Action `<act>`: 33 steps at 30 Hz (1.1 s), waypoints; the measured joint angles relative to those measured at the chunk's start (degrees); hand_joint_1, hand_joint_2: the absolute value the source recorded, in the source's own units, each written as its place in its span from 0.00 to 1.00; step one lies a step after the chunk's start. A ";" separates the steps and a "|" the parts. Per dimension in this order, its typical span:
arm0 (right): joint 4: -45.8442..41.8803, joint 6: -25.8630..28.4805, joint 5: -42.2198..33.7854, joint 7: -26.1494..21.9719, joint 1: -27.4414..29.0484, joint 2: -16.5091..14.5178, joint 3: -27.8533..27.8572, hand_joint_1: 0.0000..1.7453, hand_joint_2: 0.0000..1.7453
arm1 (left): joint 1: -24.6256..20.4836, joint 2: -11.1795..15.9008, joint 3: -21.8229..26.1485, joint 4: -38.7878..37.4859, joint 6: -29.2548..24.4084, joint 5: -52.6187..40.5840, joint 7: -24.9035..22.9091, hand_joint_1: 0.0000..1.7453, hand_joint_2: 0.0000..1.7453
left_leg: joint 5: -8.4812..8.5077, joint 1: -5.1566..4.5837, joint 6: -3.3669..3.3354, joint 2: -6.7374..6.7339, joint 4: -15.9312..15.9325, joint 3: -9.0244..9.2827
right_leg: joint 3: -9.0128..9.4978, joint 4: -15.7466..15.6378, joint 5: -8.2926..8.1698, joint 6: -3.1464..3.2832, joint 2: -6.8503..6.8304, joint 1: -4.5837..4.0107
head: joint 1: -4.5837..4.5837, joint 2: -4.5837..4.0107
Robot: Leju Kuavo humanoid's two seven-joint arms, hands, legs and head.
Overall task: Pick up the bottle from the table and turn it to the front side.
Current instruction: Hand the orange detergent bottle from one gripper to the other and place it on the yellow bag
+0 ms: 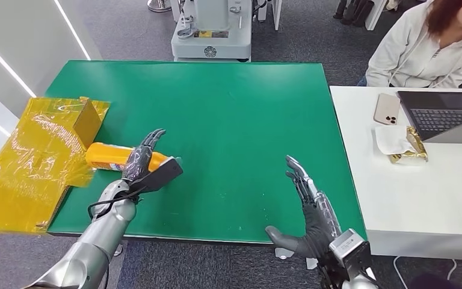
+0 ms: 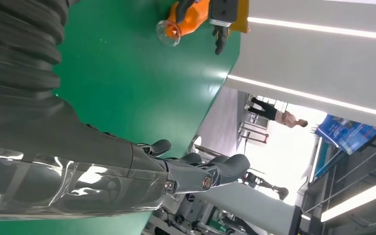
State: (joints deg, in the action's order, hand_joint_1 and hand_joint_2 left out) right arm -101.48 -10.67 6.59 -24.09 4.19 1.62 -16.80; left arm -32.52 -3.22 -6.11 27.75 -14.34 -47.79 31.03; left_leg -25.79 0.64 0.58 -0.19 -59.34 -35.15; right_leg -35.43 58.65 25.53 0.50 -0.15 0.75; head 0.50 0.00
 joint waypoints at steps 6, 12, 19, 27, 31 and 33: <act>0.36 0.30 -1.29 -0.15 -0.03 -0.11 0.23 0.00 1.00 | 0.57 -1.66 0.87 2.91 4.70 5.38 3.99 0.00 1.00 | 0.01 0.02 0.00 0.05 0.01 -0.02 | -0.02 0.01 0.02 0.00 -0.05 -0.02 | -0.02 0.00; 0.97 1.73 -1.89 -0.44 0.03 -0.63 0.41 0.00 1.00 | 1.44 -4.37 -0.32 10.29 8.28 13.62 2.10 0.00 1.00 | 0.00 0.00 -0.01 0.04 0.01 -0.04 | -0.01 0.00 0.02 -0.02 -0.05 -0.01 | 0.01 0.00; 1.20 3.10 -1.63 -1.14 1.92 -2.32 1.52 0.00 1.00 | 4.12 -5.98 -3.05 19.28 9.12 23.01 3.20 0.00 1.00 | -0.04 0.00 -0.02 0.04 0.01 -0.03 | -0.02 -0.01 0.03 -0.02 -0.05 -0.01 | -0.01 0.00; 1.08 3.09 -1.85 -1.31 3.08 -3.54 2.55 0.00 1.00 | 6.55 -6.55 -4.40 24.83 11.90 27.08 4.26 0.00 1.00 | -0.04 0.00 -0.02 0.02 0.02 -0.02 | -0.02 0.00 0.04 -0.03 -0.04 -0.01 | -0.01 0.00; 0.29 2.92 -3.77 -2.01 4.13 -5.24 3.73 0.00 1.00 | 11.47 -7.10 -6.61 32.46 18.11 34.58 2.82 0.00 1.00 | -0.09 -0.01 -0.06 0.02 0.02 -0.02 | -0.02 -0.01 0.07 -0.04 -0.04 -0.01 | 0.00 0.00; -0.02 3.03 -4.84 -2.61 4.91 -6.19 4.04 0.00 1.00 | 14.45 -7.31 -8.46 36.44 19.66 37.64 1.66 0.00 1.00 | -0.15 -0.01 -0.07 0.01 0.02 -0.03 | -0.02 -0.02 0.11 -0.07 -0.03 -0.01 | 0.00 0.00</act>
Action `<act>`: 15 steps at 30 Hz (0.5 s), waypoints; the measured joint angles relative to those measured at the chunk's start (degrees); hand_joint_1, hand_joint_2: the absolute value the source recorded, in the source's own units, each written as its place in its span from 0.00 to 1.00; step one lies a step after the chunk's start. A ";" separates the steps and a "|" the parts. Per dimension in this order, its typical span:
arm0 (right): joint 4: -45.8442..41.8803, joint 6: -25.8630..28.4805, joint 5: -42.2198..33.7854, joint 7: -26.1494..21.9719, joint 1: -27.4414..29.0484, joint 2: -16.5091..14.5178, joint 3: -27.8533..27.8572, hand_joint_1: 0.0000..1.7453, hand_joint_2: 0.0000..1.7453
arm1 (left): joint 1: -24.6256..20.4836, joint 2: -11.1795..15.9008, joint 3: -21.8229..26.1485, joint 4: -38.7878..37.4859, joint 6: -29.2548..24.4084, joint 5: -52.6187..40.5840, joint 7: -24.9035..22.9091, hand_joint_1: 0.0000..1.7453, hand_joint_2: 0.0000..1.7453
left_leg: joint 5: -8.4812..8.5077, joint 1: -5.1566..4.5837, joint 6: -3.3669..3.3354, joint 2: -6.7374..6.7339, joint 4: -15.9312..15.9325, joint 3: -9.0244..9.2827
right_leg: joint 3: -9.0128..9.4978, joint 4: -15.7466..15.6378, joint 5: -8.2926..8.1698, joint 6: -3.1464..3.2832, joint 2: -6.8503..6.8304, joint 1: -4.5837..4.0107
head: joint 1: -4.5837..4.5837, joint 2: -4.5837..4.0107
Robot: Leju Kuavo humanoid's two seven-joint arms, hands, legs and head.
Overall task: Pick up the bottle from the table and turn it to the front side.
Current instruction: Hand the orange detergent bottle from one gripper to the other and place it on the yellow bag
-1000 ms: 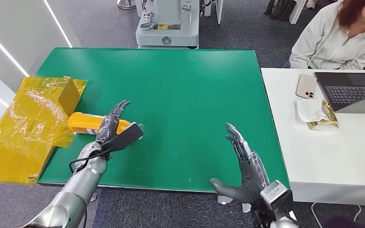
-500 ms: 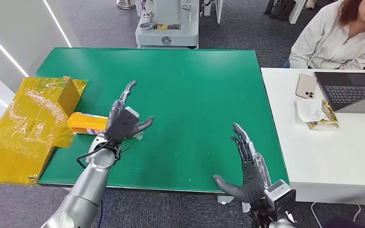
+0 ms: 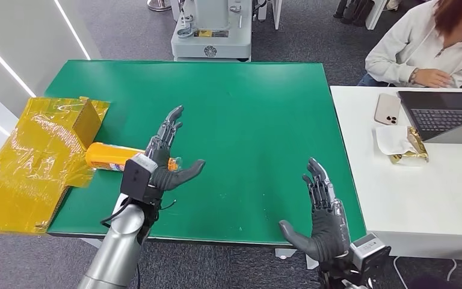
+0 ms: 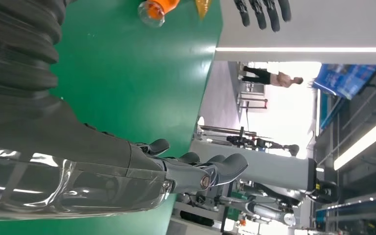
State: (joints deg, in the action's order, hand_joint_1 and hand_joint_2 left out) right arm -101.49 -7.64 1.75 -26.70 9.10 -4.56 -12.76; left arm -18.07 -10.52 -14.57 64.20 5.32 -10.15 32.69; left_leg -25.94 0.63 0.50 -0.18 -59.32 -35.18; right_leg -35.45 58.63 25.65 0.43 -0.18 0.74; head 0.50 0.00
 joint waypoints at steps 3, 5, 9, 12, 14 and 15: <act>-0.19 0.43 -1.72 -0.94 0.99 -1.38 0.10 0.00 1.00 | 3.63 -0.03 -2.99 4.02 0.83 3.76 -0.91 0.00 1.00 | -0.06 0.00 0.01 0.01 0.00 -0.01 | 0.00 -0.01 0.07 -0.04 -0.01 0.00 | 0.00 0.00; -0.15 1.03 -3.10 -1.45 1.48 -2.22 0.10 0.00 1.00 | 5.40 0.02 -4.67 5.46 0.71 5.67 -1.02 0.00 1.00 | -0.09 0.00 0.02 0.01 0.01 -0.01 | 0.01 -0.01 0.10 -0.06 -0.01 0.00 | 0.00 0.00; 0.16 1.98 -4.71 -1.81 2.28 -3.64 0.08 0.00 1.00 | 7.69 0.26 -7.16 7.05 0.36 7.79 -1.67 0.00 1.00 | -0.09 0.00 0.02 0.01 0.02 0.00 | 0.01 -0.01 0.10 -0.05 -0.01 0.00 | -0.01 0.00; 0.18 1.74 -5.31 -1.46 2.65 -4.55 0.26 0.00 1.00 | 9.14 0.42 -8.52 8.60 0.82 8.16 -2.66 0.00 1.00 | -0.09 0.00 0.02 0.01 0.01 0.01 | 0.01 -0.01 0.10 -0.05 -0.01 0.00 | -0.01 0.00; 0.09 1.19 -5.38 -0.82 2.77 -5.28 0.56 0.00 1.00 | 10.00 0.43 -9.23 9.70 1.09 8.03 -3.54 0.00 1.00 | -0.09 0.00 0.02 0.01 0.01 0.01 | 0.01 -0.01 0.10 -0.05 -0.01 0.00 | 0.00 0.00; 0.00 0.87 -5.38 -0.47 2.80 -5.66 0.73 0.00 1.00 | 10.35 0.42 -9.50 10.16 1.16 7.97 -3.82 0.00 1.00 | -0.09 0.00 0.02 0.01 0.01 0.01 | 0.01 -0.01 0.10 -0.05 -0.01 0.00 | 0.01 0.00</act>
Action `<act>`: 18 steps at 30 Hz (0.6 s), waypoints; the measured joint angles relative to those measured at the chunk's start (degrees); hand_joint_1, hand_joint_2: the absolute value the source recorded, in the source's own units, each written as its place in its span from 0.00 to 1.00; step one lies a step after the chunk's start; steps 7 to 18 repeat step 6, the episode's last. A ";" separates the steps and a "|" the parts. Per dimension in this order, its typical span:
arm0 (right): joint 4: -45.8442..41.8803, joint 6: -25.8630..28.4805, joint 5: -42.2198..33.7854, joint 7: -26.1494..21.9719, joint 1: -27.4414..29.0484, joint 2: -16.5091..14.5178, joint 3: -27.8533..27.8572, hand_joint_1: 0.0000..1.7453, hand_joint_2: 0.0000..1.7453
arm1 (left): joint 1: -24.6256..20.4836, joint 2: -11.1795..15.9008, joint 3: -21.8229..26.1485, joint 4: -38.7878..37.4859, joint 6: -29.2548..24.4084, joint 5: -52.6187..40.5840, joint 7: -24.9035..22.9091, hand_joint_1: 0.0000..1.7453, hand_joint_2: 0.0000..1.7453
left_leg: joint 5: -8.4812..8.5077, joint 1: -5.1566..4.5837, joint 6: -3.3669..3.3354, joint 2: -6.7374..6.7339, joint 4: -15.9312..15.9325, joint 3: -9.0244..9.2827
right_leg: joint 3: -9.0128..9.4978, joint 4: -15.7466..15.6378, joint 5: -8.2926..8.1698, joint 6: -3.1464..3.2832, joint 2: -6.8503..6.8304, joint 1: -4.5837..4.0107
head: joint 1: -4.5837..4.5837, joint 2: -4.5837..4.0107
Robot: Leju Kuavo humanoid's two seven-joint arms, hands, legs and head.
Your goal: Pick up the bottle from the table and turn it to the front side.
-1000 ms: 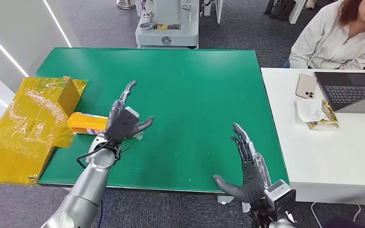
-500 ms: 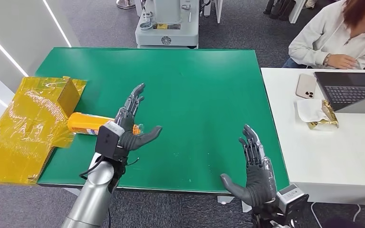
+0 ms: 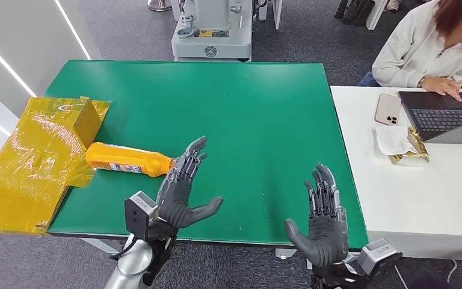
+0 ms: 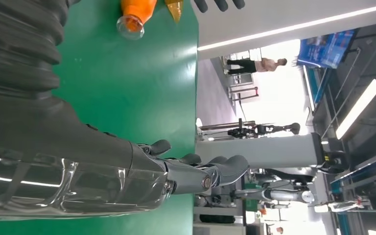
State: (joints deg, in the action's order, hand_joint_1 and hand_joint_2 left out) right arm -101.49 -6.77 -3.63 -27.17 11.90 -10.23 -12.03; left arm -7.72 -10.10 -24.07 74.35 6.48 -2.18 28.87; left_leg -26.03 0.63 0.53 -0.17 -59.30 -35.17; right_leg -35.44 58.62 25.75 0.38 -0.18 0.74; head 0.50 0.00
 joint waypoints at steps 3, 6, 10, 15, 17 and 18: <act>-0.50 -0.82 0.08 1.09 -0.01 -1.12 0.61 0.00 1.00 | 0.69 -0.11 -0.32 1.15 0.05 -0.10 -0.67 0.00 1.00 | 0.00 0.00 0.00 0.00 0.00 0.00 | 0.00 0.00 0.00 0.00 0.00 0.00 | -0.01 0.00; -1.04 -1.10 0.33 1.97 -0.06 -1.96 1.11 0.00 1.00 | 0.96 -0.31 -0.36 1.85 0.06 -0.30 -1.08 0.00 1.00 | 0.00 0.00 0.00 0.01 0.00 0.00 | 0.00 0.00 0.00 0.00 -0.01 0.00 | 0.00 0.00; -1.04 -1.10 0.33 1.97 -0.06 -1.96 1.11 0.00 1.00 | 0.96 -0.31 -0.36 1.85 0.06 -0.30 -1.08 0.00 1.00 | 0.00 0.00 0.00 0.01 0.00 0.00 | 0.00 0.00 0.00 0.00 -0.01 0.00 | 0.00 0.00; -1.04 -1.10 0.33 1.97 -0.06 -1.96 1.11 0.00 1.00 | 0.96 -0.31 -0.36 1.85 0.06 -0.30 -1.08 0.00 1.00 | 0.00 0.00 0.00 0.01 0.00 0.00 | 0.00 0.00 0.00 0.00 -0.01 0.00 | 0.00 0.00; -1.04 -1.10 0.33 1.97 -0.06 -1.96 1.11 0.00 1.00 | 0.96 -0.31 -0.36 1.85 0.06 -0.30 -1.08 0.00 1.00 | 0.00 0.00 0.00 0.01 0.00 0.00 | 0.00 0.00 0.00 0.00 -0.01 0.00 | 0.00 0.00; -1.04 -1.10 0.33 1.97 -0.06 -1.96 1.11 0.00 1.00 | 0.96 -0.31 -0.36 1.85 0.06 -0.30 -1.08 0.00 1.00 | 0.00 0.00 0.00 0.01 0.00 0.00 | 0.00 0.00 0.00 0.00 -0.01 0.00 | 0.00 0.00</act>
